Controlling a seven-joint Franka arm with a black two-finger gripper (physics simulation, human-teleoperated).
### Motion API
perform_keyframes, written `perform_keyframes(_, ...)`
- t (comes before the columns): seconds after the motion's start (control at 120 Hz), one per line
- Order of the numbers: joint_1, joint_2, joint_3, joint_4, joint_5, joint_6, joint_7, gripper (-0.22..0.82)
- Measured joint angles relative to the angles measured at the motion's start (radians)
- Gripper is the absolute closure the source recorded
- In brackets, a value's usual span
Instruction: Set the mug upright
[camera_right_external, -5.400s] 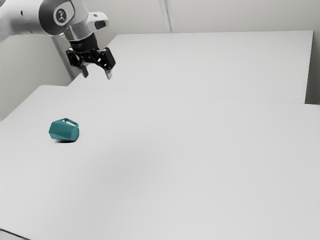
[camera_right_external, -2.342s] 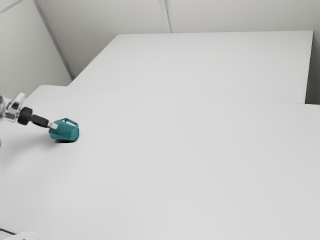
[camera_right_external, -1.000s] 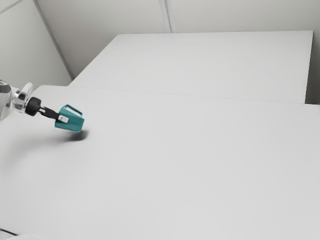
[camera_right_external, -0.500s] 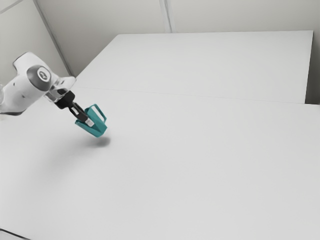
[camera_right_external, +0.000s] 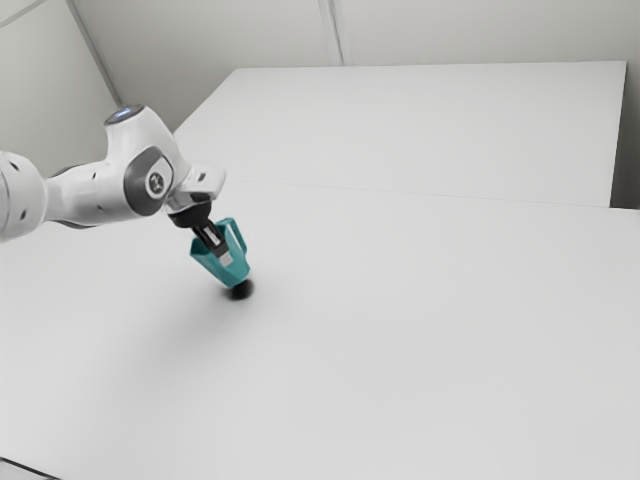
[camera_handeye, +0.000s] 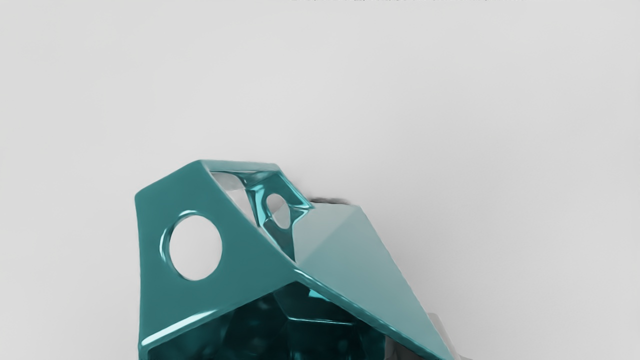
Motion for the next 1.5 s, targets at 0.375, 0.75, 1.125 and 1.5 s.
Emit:
perform_keyframes(0.375, -0.002, -0.039, -0.076, -0.091, 0.092, 0.025, -0.287, 0.78)
perform_keyframes(0.75, 0.001, -0.025, -0.099, -0.112, 0.099, 0.036, -0.449, 0.78)
perform_keyframes(1.125, 0.000, 0.002, -0.101, -0.117, 0.098, 0.044, -0.535, 0.63)
perform_keyframes(1.5, 0.000, -0.039, -0.115, -0.112, 0.105, 0.040, -0.572, 0.11)
